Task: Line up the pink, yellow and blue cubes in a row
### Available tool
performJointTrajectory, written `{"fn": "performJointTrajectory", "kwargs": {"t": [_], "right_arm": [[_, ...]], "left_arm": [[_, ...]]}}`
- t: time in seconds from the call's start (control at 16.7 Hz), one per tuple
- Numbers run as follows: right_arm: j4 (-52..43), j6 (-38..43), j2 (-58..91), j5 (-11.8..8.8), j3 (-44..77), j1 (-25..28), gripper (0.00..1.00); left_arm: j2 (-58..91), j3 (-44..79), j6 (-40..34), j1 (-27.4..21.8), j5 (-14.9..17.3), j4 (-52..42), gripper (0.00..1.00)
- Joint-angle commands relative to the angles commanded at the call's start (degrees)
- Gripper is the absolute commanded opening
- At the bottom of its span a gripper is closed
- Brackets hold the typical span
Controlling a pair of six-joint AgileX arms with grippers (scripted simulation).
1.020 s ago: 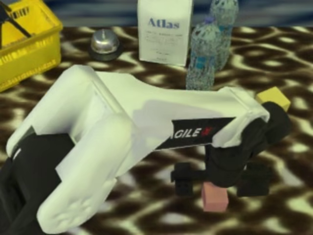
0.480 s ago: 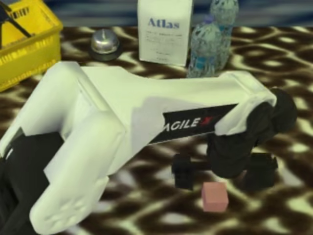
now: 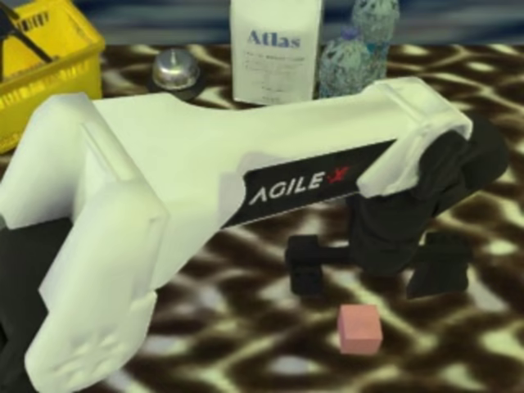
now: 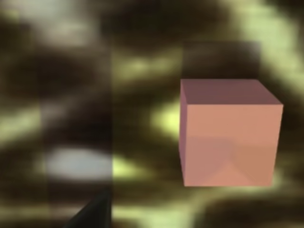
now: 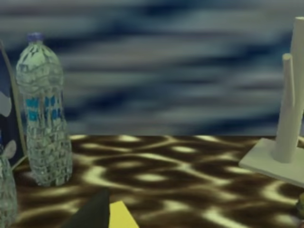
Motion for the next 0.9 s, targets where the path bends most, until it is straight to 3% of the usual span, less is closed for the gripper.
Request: {"fn": "performJointTrajectory", "kwargs": {"t": [0.18,0.42,0.9], "right_arm": [[-1.20,-0.27,1.69,-0.14,1.72,0.30,1.00],[-7.91,-1.79,12.25,-0.40,12.36,1.45,1.00],[-32.46,-7.31,59.46,0.06,52.61,4.30,1.00]], "left_arm": [[-1.63,-1.57,0.31,0.86,-0.10,0.94,1.00],[-11.88,-10.84,2.22,6.30,-0.49,6.56,1.00],[-57.40,-48.67,15.22,27.52,-0.70,28.55,1.00]]}}
